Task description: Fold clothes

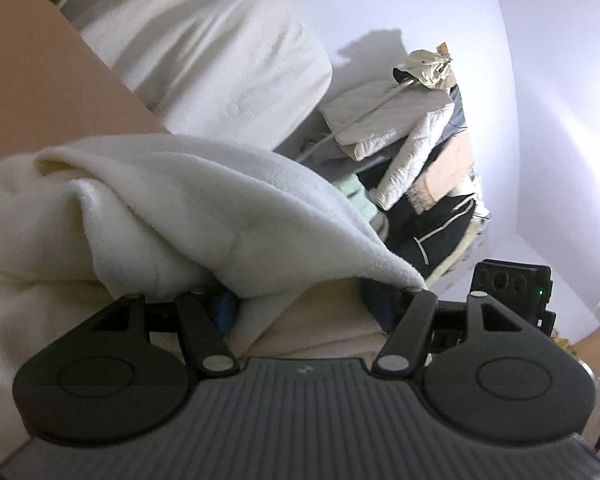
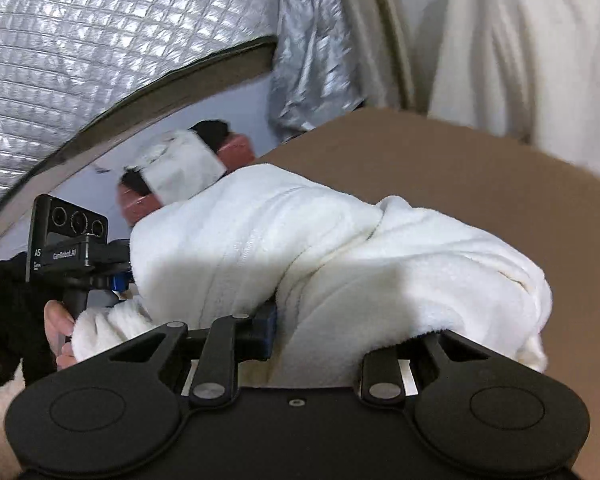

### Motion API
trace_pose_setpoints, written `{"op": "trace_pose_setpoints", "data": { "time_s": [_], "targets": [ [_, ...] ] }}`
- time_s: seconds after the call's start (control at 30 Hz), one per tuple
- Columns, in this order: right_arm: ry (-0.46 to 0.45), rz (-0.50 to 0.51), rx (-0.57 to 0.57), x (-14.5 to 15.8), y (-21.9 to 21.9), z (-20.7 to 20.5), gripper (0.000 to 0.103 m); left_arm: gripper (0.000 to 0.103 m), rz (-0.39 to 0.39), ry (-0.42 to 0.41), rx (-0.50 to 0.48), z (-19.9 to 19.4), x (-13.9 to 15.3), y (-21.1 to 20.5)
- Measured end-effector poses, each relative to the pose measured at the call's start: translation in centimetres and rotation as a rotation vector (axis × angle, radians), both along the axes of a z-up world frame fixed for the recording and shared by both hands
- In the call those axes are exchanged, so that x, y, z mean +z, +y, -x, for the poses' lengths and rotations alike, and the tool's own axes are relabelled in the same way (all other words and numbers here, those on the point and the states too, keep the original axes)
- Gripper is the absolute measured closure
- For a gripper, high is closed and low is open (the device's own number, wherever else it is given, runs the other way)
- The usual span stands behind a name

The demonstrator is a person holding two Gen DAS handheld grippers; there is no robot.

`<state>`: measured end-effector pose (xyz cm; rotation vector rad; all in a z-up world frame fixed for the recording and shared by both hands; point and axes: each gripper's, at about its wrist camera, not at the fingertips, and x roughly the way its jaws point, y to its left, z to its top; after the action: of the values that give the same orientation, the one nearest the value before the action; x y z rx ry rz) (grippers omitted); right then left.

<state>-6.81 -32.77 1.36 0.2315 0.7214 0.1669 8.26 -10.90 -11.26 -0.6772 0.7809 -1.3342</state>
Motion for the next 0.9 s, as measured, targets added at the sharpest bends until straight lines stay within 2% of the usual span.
{"op": "trace_pose_setpoints", "data": {
  "time_s": [0.13, 0.23, 0.37, 0.43, 0.5, 0.57, 0.63, 0.7, 0.77, 0.83, 0.9],
  "targets": [
    [0.042, 0.073, -0.019, 0.5, 0.2, -0.1, 0.073, 0.040, -0.056, 0.030, 0.000, -0.1, -0.9, -0.3],
    [0.064, 0.220, -0.018, 1.7, 2.3, -1.3, 0.074, 0.041, -0.073, 0.022, 0.009, -0.3, -0.9, -0.8],
    [0.096, 0.237, -0.083, 2.0, 3.9, -1.6, 0.074, 0.041, -0.070, 0.008, -0.016, -0.7, -1.2, -0.3],
    [0.122, 0.242, -0.111, 1.6, 4.8, -1.0, 0.074, 0.040, -0.084, 0.034, -0.024, -0.6, -1.5, 0.1],
    [0.069, 0.254, -0.130, 1.1, 6.0, 0.7, 0.074, 0.040, -0.091, 0.043, -0.002, -0.5, -1.2, 0.5],
    [0.041, 0.196, -0.154, -0.1, 5.8, 1.0, 0.074, 0.041, -0.126, 0.023, 0.037, -0.2, -1.0, 1.1],
    [0.027, 0.118, -0.181, -1.1, 5.4, 1.0, 0.074, 0.040, -0.167, 0.048, 0.073, -0.4, -0.8, 1.8],
    [-0.011, 0.084, -0.164, -2.3, 5.2, 0.8, 0.074, 0.040, -0.209, 0.069, 0.108, -0.6, -0.7, 2.2],
    [-0.023, -0.018, -0.174, -3.8, 4.0, 0.5, 0.074, 0.040, -0.256, 0.080, 0.129, -0.8, -1.0, 2.0],
    [0.032, -0.127, -0.195, -5.1, 2.6, -0.4, 0.074, 0.038, -0.309, 0.117, 0.138, -1.1, -1.6, 1.6],
    [0.066, -0.151, -0.174, -6.0, 2.0, -0.7, 0.074, 0.036, -0.350, 0.177, 0.150, -1.1, -2.2, 1.2]
  ]
}}
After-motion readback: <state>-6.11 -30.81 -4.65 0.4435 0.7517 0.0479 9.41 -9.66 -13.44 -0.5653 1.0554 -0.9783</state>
